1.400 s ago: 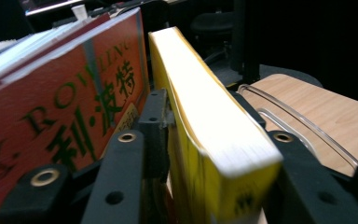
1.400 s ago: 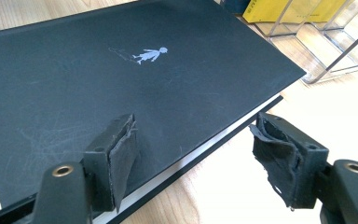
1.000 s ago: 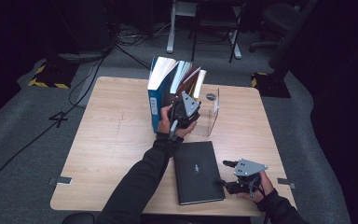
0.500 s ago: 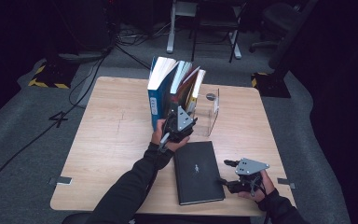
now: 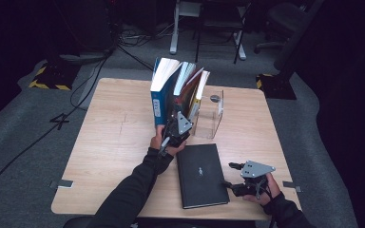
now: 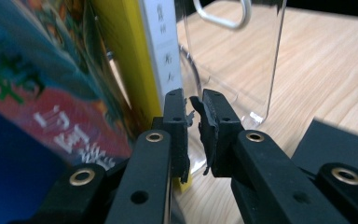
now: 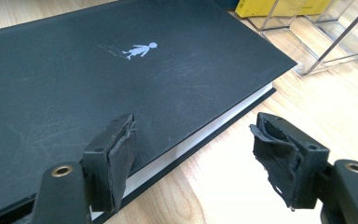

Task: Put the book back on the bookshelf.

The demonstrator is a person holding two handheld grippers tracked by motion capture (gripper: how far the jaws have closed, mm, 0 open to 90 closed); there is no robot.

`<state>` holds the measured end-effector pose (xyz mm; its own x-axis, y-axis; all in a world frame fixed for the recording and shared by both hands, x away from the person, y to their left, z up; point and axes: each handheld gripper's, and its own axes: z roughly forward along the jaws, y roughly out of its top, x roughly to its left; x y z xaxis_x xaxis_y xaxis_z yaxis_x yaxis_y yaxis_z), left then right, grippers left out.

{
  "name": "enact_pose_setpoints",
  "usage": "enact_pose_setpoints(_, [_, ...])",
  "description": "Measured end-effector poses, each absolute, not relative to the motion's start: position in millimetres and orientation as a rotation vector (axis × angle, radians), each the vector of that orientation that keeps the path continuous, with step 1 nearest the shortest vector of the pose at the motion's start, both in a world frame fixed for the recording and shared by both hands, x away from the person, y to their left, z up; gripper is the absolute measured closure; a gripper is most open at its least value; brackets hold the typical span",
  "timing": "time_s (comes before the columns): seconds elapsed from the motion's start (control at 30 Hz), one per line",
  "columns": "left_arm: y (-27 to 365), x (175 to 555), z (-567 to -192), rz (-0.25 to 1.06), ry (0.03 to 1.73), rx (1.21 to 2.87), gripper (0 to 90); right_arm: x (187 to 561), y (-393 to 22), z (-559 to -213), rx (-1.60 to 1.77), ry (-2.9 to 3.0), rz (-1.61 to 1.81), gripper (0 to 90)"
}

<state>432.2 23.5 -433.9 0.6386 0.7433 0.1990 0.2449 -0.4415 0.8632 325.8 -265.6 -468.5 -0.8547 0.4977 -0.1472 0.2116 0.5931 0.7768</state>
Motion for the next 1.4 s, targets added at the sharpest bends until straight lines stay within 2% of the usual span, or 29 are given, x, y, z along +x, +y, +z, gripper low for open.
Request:
enact_pose_setpoints(0.17, [24.5, 439.5, -442.9, 0.692, 0.834, 1.982, 82.1, 326.5, -264.1, -469.1, 0.574, 2.474, 1.148, 30.6])
enact_pose_setpoints(0.3, [21.7, 441.8, -448.0, 0.686, 0.839, 1.971, 87.9, 326.8, -265.0, -469.3, 0.574, 2.477, 1.151, 30.4])
enact_pose_setpoints(0.5, [18.7, 447.1, -445.5, 0.691, 0.840, 1.997, 87.7, 328.2, -266.7, -469.6, 0.584, 2.475, 1.155, 30.3])
enact_pose_setpoints(0.57, [20.1, 445.0, -444.6, 0.679, 0.834, 2.010, 81.3, 328.0, -266.5, -469.4, 0.584, 2.475, 1.152, 30.5])
enact_pose_setpoints(0.83, [52.0, 421.5, -438.5, 0.671, 0.727, 2.077, 71.8, 327.9, -267.5, -468.9, 0.590, 2.483, 1.154, 30.8])
enact_pose_setpoints(1.17, [81.8, 376.8, -452.5, 0.573, 0.575, 2.205, 60.6, 326.3, -268.3, -469.3, 0.624, 2.550, 1.193, 30.3])
enact_pose_setpoints(1.4, [90.7, 338.6, -473.9, 0.428, 0.530, 2.285, 52.5, 320.2, -271.6, -470.5, 0.674, 2.589, 1.220, 28.6])
